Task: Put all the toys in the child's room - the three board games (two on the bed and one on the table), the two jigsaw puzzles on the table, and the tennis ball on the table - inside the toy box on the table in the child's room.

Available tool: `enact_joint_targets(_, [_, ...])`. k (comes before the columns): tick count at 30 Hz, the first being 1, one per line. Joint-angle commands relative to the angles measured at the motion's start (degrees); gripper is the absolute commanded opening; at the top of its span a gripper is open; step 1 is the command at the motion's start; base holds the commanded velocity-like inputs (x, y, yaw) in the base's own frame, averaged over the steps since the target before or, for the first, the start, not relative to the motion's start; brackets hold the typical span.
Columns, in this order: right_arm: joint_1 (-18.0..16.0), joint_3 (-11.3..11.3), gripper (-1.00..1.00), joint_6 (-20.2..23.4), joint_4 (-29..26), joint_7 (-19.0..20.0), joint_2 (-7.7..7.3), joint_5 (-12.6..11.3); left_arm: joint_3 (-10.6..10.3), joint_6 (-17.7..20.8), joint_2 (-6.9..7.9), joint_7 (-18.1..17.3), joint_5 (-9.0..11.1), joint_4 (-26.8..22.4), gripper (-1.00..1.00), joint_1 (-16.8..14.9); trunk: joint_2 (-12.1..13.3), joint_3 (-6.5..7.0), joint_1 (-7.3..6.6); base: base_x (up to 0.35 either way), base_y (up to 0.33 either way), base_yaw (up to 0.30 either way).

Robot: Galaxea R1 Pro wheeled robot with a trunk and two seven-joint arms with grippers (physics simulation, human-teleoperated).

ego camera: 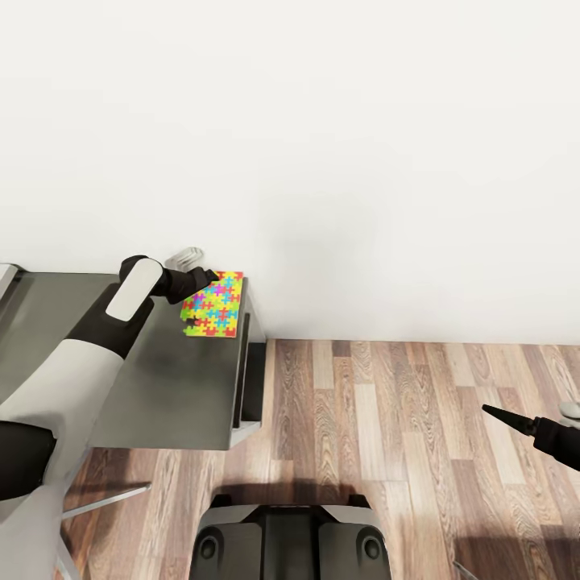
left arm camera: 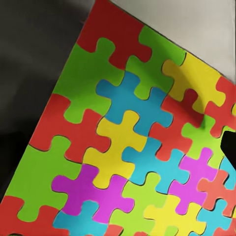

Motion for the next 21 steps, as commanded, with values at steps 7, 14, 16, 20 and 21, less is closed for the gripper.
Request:
enact_joint_targets(7, [-0.04, -0.06, 1.00, 0.28, -0.01, 0.30, 0.00, 0.20, -0.22, -0.70, 0.03, 0.43, 2.59, 2.08, 1.00, 0.11, -0.06, -0.08, 0.14, 0.000, -0.036, 0.000])
enact_joint_targets(14, [-0.02, -0.06, 1.00, 0.28, -0.01, 0.30, 0.04, 0.19, -0.22, -0.70, 0.03, 0.42, 2.59, 2.06, 1.00, 0.13, -0.06, -0.08, 0.14, 0.000, -0.011, 0.000])
enact_joint_targets(16, [-0.01, -0.06, 1.00, 0.28, -0.01, 0.30, 0.06, 0.19, -0.22, -0.70, 0.03, 0.43, 2.59, 2.06, 1.00, 0.13, -0.06, -0.08, 0.14, 0.000, -0.004, 0.000])
enact_joint_targets(20, [-0.02, -0.06, 1.00, 0.28, -0.01, 0.30, 0.07, 0.20, -0.22, -0.70, 0.03, 0.47, 2.59, 2.02, 1.00, 0.14, -0.06, -0.08, 0.14, 0.000, -0.010, 0.000])
enact_joint_targets(21, [-0.03, -0.06, 1.00, 0.28, -0.01, 0.30, 0.07, 0.20, -0.22, -0.70, 0.03, 0.47, 2.59, 2.01, 1.00, 0.14, -0.06, -0.08, 0.14, 0.000, -0.058, 0.000])
